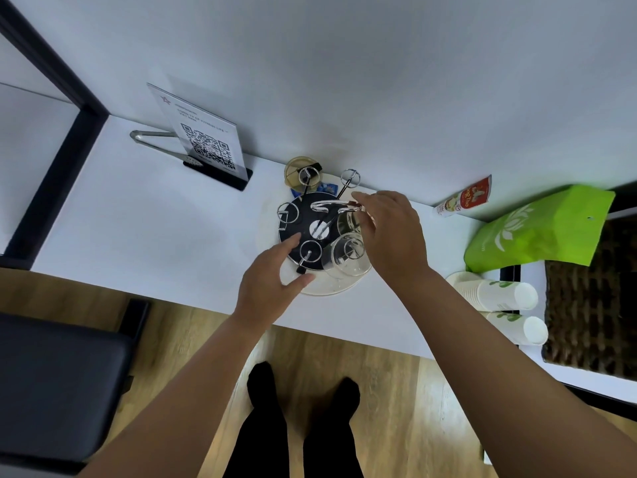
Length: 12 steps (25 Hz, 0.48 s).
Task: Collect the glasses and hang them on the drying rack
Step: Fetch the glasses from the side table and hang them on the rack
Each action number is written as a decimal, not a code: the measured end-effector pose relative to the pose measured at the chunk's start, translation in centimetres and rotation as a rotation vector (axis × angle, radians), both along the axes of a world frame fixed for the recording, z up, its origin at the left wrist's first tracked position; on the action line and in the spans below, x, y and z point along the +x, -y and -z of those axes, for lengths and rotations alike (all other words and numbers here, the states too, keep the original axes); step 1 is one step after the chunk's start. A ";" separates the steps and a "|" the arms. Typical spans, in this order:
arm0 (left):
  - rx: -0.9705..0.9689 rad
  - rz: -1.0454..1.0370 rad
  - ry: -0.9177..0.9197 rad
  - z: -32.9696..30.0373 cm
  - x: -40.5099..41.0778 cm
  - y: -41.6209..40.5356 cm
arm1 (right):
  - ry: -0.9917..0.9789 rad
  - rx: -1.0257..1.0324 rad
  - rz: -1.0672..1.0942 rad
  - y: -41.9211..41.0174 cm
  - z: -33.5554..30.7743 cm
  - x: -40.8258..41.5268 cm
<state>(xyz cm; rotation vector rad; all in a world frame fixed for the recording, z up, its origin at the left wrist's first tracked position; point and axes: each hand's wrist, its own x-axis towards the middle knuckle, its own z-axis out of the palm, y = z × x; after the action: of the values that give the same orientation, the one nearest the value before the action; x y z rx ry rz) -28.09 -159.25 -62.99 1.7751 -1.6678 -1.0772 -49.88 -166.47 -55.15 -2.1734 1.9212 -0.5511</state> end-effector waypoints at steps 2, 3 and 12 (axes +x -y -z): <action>0.001 0.005 0.007 -0.1 -0.3 -0.4 | 0.014 0.042 0.008 -0.3 -0.2 -0.1; 0.006 0.016 0.012 -0.2 -0.4 -0.5 | 0.021 0.059 0.011 -0.5 -0.4 -0.2; 0.130 0.220 0.071 -1.6 -0.1 -1.9 | 0.097 0.191 0.045 -3.2 -2.8 -0.2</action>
<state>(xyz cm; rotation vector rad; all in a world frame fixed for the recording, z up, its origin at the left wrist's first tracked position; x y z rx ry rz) -28.24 -157.35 -61.44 1.7575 -1.9113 -1.2563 -50.06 -163.22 -52.36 -1.9554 1.8921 -0.4508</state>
